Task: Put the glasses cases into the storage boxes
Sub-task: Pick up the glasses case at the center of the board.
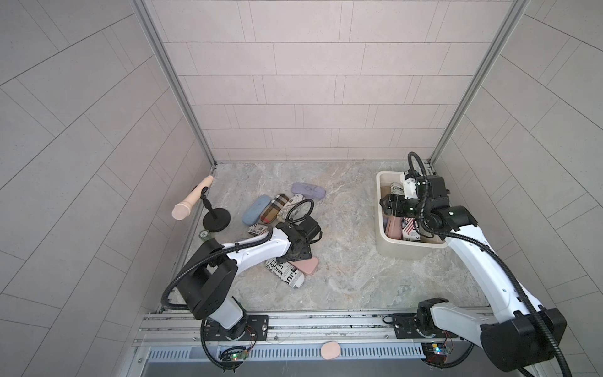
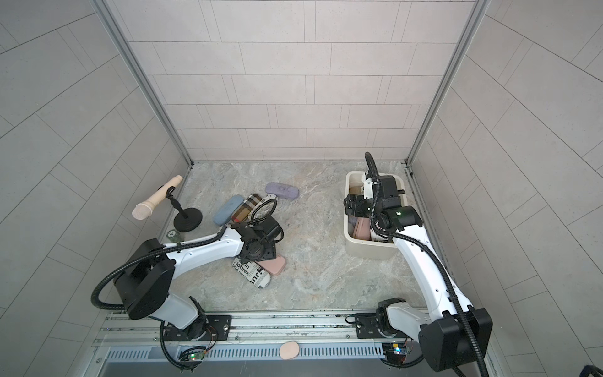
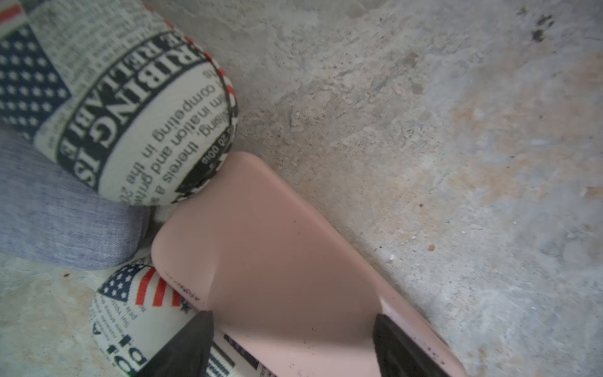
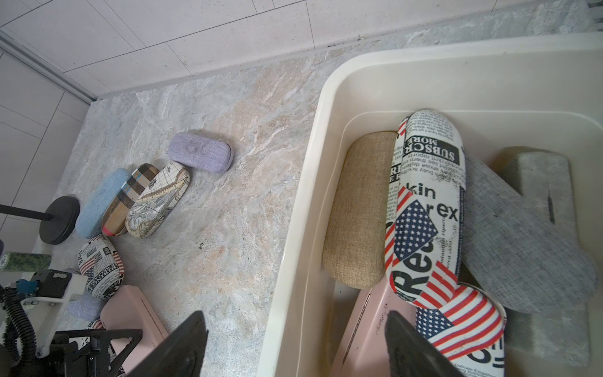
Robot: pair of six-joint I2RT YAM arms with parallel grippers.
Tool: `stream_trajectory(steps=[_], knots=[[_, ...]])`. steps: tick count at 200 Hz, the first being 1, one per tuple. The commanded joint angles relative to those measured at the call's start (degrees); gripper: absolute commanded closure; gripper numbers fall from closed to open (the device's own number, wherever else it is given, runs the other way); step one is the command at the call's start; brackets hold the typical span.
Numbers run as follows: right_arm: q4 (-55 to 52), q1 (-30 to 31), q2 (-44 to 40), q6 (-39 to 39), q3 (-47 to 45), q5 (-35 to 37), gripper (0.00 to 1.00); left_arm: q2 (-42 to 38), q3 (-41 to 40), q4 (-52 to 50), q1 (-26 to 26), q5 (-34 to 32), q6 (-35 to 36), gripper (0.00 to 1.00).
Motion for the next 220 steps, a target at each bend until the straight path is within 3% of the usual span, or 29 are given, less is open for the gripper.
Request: stream_trajectory(steps=[1,38,64,128,188,220], knots=[[-1.14,0.29,-2.12,-0.96,0.39,0.25,0.12,-2.29,-2.93,-0.39,0.09,-1.84,-2.8,0.18],[-0.84,0.31,-2.11,-0.57,0.6,0.01,0.05,-3.5,-5.7,1.43,-0.01,-1.13,-3.79,0.18],[-0.99,0.46,-2.15,-0.56,1.22,-0.01,0.04,-2.61,-4.96,3.34,0.08,-1.5,-0.47,0.18],[-0.88,0.71,-1.97,-0.74,1.21,0.11,0.04,2.56,-1.54,12.25,-0.38,5.14,7.59,0.21],[-1.49,0.67,-2.08,-1.35,1.84,1.0,0.04,9.07,5.97,16.06,-0.47,9.98,15.26,0.22],[-1.23,0.59,-3.0,-0.77,1.47,2.22,0.03,11.12,10.28,12.8,-0.48,10.22,19.44,0.2]])
